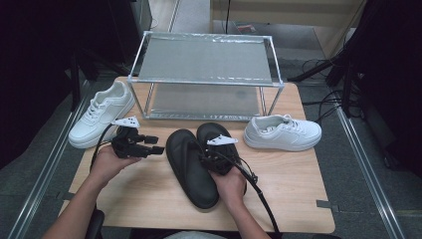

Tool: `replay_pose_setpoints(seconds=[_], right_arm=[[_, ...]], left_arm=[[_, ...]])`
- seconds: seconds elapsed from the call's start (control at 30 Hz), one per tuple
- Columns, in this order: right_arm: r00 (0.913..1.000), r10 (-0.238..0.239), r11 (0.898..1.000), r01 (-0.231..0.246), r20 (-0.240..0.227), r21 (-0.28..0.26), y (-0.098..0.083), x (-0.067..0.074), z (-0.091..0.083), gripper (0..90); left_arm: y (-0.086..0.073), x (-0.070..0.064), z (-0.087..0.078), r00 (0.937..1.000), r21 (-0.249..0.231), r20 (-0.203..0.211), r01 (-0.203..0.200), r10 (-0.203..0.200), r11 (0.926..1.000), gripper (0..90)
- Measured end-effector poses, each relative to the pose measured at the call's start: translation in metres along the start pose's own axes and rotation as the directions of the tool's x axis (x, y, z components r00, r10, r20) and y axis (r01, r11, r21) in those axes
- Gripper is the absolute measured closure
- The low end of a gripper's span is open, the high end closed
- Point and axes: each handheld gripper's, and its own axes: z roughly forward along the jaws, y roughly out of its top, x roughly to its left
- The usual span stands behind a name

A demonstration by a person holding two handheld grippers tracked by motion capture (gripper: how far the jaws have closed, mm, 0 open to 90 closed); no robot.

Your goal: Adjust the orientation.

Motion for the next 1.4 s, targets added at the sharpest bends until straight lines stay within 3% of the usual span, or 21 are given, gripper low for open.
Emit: replay_pose_setpoints(seconds=[0.37, 0.57, 0.73, 0.97, 1.17, 1.4], right_arm=[[0.9984, 0.057, 0.998, -0.057, 0.003, 0.008, 0.003, -0.009, -0.004, 75.1], [0.9994, 0.033, 0.999, -0.033, -0.012, 0.028, 0.004, -0.012, -0.006, 75.4], [0.9997, 0.020, 1.000, -0.020, -0.014, 0.009, 0.011, -0.014, -0.014, 75.5], [0.9999, 0.008, 1.000, -0.008, -0.012, 0.000, 0.036, -0.025, -0.013, 75.4], [0.9993, 0.038, 0.999, -0.038, -0.006, -0.024, 0.061, -0.039, -0.003, 75.4], [0.9974, 0.042, 0.998, -0.039, 0.058, -0.044, 0.090, -0.052, 0.016, 75.3]], left_arm=[[0.000, 0.004, -0.002, 1.0000, -0.006, -0.007, 0.002, -0.003, 1.0000, 39.7], [0.000, 0.004, 0.000, 0.9998, 0.009, -0.017, -0.002, 0.002, 1.0000, 39.7], [0.000, 0.003, 0.000, 0.9996, 0.015, -0.025, -0.010, 0.010, 0.9998, 39.7], [0.001, 0.002, -0.001, 0.9999, -0.006, -0.006, -0.015, 0.015, 0.9999, 39.7], [0.000, 0.004, -0.001, 0.9999, 0.000, -0.007, -0.010, 0.010, 0.9999, 39.6], [0.000, 0.005, -0.001, 0.9999, 0.009, -0.005, -0.016, 0.016, 0.9998, 39.6]])
